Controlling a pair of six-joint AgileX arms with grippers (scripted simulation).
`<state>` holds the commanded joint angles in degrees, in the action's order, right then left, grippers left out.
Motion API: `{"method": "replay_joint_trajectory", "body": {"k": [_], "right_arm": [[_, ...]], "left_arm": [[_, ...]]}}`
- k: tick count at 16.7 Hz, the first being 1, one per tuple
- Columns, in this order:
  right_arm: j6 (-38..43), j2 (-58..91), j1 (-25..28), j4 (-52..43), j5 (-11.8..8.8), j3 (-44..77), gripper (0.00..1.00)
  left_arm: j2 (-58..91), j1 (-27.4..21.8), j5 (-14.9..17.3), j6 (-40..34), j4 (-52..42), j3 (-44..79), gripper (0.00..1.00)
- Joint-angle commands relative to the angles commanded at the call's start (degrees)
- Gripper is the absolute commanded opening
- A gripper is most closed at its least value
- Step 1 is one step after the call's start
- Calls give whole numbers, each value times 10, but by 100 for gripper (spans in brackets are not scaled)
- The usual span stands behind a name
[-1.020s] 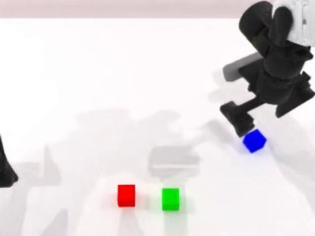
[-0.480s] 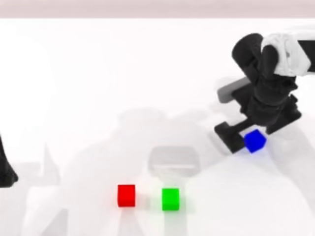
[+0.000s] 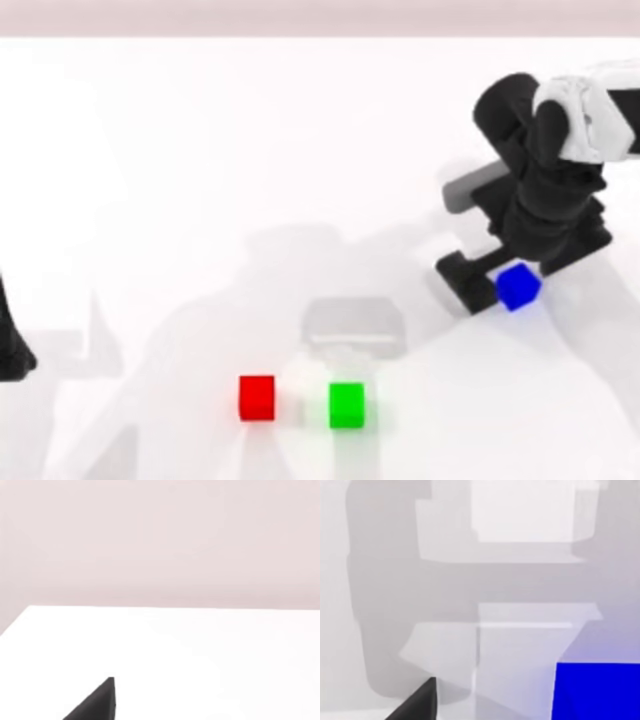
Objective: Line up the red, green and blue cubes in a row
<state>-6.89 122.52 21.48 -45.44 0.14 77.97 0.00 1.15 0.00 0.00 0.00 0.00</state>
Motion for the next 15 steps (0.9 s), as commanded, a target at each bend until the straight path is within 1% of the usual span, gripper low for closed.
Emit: {"method": "replay_joint_trajectory", "body": {"k": [12,13,15], "right_arm": [[0,0,0,0,0,0,2],[0,0,0,0,0,0,0],[0,0,0,0,0,0,0]], "left_arm": [[0,0,0,0,0,0,100],[0,0,0,0,0,0,100],[0,0,0,0,0,0,100]]}}
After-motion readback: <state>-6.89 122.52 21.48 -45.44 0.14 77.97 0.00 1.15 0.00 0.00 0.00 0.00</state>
